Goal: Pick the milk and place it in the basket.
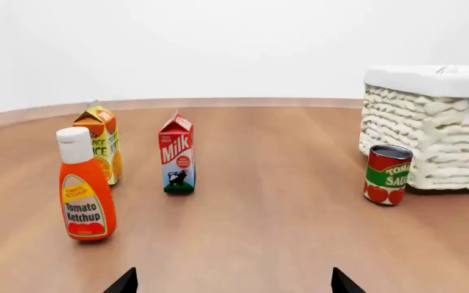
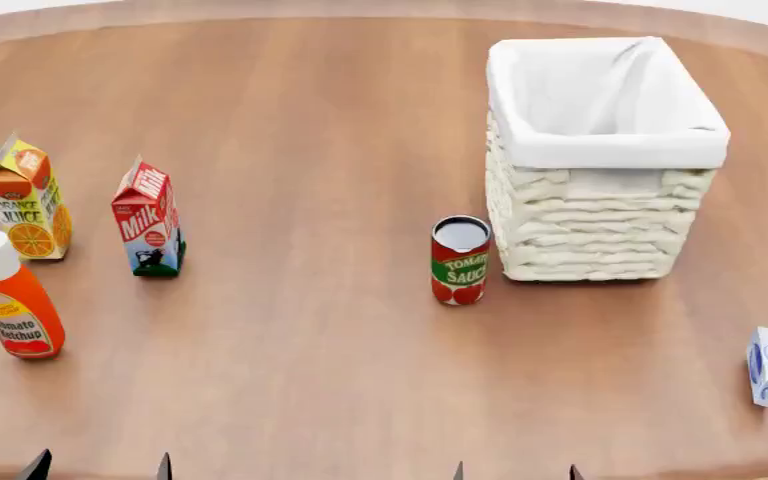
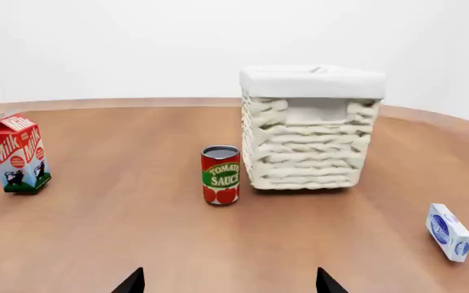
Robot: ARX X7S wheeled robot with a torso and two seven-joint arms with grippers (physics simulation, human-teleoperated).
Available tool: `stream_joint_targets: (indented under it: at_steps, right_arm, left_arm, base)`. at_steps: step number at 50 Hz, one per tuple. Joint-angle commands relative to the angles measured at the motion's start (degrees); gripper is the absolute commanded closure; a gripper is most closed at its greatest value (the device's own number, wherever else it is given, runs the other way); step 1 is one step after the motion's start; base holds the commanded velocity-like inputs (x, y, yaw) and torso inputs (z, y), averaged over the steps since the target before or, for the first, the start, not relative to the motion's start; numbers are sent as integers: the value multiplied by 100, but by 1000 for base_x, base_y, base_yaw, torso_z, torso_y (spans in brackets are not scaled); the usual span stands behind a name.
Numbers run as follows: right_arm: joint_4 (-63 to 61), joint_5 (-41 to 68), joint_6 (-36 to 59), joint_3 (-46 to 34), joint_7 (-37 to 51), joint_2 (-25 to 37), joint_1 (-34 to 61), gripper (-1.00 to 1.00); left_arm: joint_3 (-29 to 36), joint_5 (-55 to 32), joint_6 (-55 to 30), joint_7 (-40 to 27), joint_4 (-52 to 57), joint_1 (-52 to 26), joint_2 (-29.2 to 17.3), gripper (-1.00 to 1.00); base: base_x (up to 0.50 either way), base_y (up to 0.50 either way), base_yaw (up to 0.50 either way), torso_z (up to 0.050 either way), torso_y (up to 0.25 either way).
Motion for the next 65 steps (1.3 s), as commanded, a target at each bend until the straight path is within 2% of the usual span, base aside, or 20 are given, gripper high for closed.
stream_joint_targets:
  at_steps: [1, 21, 25, 32, 38, 41, 42, 45, 46, 49, 52, 58, 65]
  right_arm:
    - [-2, 95, 30, -120, 86, 96, -2, -100]
    - [-263, 579, 294, -341, 294, 406, 36, -100]
    - [-760, 713, 711, -289, 347, 495, 128, -100]
    - [-2459, 1115, 1817, 63, 437, 920, 476, -100]
    - [-3912, 1771, 2953, 728, 558, 1423, 833, -100]
    - [-4672, 2281, 3549, 1406, 710, 1665, 906, -100]
    - [-5009, 2825, 3884, 1906, 739, 1732, 936, -100]
    - [-5428, 3150, 4270, 2395, 855, 2010, 952, -100]
    - [-5642, 3664, 4548, 2907, 917, 2124, 1011, -100]
    - [-5932, 4563, 4971, 3711, 1138, 2409, 1131, -100]
    - [-5986, 5490, 4876, 4340, 1650, 2864, 1001, -100]
    - [-5973, 6539, 4419, 5218, 2218, 3545, 445, -100]
    - [-5982, 6471, 4053, 5270, 2242, 3647, 148, -100]
  left_arm:
    - [113, -88, 2, -102, 9, 8, -90, -100]
    - [393, -450, -100, -381, 66, -29, -346, -100]
    - [389, -539, -293, -406, 248, -112, -412, -100]
    - [112, -999, -1465, -481, 1567, -572, -693, -100]
    - [-302, -1473, -2189, -555, 2677, -853, -979, -100]
    - [-623, -1775, -2583, -626, 3297, -962, -1184, -100]
    - [-839, -1993, -2798, -655, 3591, -1010, -1273, -100]
    - [-1108, -2210, -3038, -714, 3955, -1079, -1432, -100]
    - [-1343, -2398, -3187, -765, 4157, -1172, -1509, -100]
    - [-1742, -2689, -3450, -862, 4496, -1279, -1675, -100]
    - [-2227, -3108, -3694, -963, 4724, -1351, -1757, -100]
    - [-2791, -3540, -3878, -1055, 4917, -1406, -1903, -100]
    - [-2971, -3657, -3892, -1099, 4944, -1421, -1952, -100]
  base:
    - [0, 0, 0, 0, 0]
    - [0, 0, 0, 0, 0]
    - [0, 0, 0, 0, 0]
    - [0, 0, 0, 0, 0]
    - [0, 0, 0, 0, 0]
    - [0, 0, 0, 0, 0]
    - [0, 0, 0, 0, 0]
    - [0, 0, 0, 0, 0]
    - [0, 0, 0, 0, 0]
    - [0, 0, 0, 0, 0]
    - [0, 0, 0, 0, 0]
    - [0, 0, 0, 0, 0]
    - [0, 0, 0, 0, 0]
